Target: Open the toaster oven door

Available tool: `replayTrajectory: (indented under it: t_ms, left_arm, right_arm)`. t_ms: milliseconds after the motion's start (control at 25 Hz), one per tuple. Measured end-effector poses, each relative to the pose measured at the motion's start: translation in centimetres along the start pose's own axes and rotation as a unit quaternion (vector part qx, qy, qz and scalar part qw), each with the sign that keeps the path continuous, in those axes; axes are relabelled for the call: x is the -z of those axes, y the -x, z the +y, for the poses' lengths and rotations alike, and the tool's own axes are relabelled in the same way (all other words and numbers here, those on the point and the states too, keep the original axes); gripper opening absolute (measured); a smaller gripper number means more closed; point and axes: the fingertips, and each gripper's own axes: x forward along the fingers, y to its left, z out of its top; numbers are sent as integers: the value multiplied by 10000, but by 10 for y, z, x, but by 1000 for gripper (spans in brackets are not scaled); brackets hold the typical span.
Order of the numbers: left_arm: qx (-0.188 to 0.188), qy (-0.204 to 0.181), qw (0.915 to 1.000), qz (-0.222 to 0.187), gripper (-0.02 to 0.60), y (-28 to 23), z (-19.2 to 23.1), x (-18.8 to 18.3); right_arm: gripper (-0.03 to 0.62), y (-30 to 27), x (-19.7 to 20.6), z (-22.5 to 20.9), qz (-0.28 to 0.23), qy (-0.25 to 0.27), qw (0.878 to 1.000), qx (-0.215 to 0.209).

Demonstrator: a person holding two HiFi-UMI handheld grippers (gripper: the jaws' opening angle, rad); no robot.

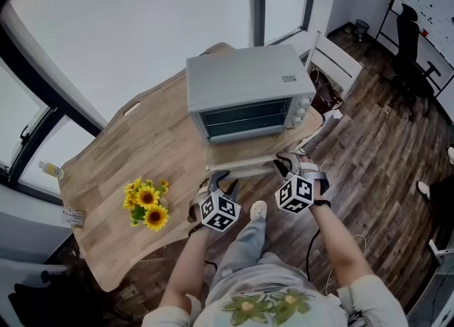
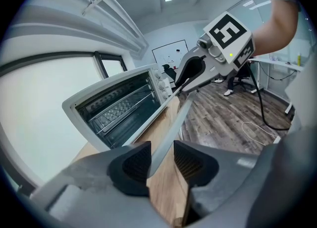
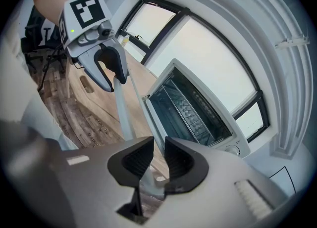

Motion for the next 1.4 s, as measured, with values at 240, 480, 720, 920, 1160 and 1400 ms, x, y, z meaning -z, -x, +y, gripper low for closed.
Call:
replayTrajectory:
  t_ms: [240, 480, 720, 920, 1160, 1400]
  left_arm:
    - [-18, 91, 10000, 6, 150, -1, -5, 4]
    - [-33, 390, 9992, -64, 150, 1, -3, 3]
    - [-2, 602, 9982, -85, 150, 11, -6, 5]
    - [-93, 850, 9963, -108, 141, 24, -7, 13]
    - [-232, 1117, 9931, -269, 78, 40, -1, 14]
    - [-197, 1215, 9916, -401, 9, 48, 1, 6]
  right_arm:
    - [71, 0, 3, 6, 18, 21, 10000, -81]
    - [69, 0, 4, 6, -3, 21, 10000, -85]
    - [69, 0, 4, 8, -33, 18, 10000, -44]
    - [71, 0, 4, 8, -36, 8, 10000, -11]
    - [71, -1, 8, 14, -14, 4, 10000, -17]
    - [72, -2, 12, 22, 35, -8, 10000, -20]
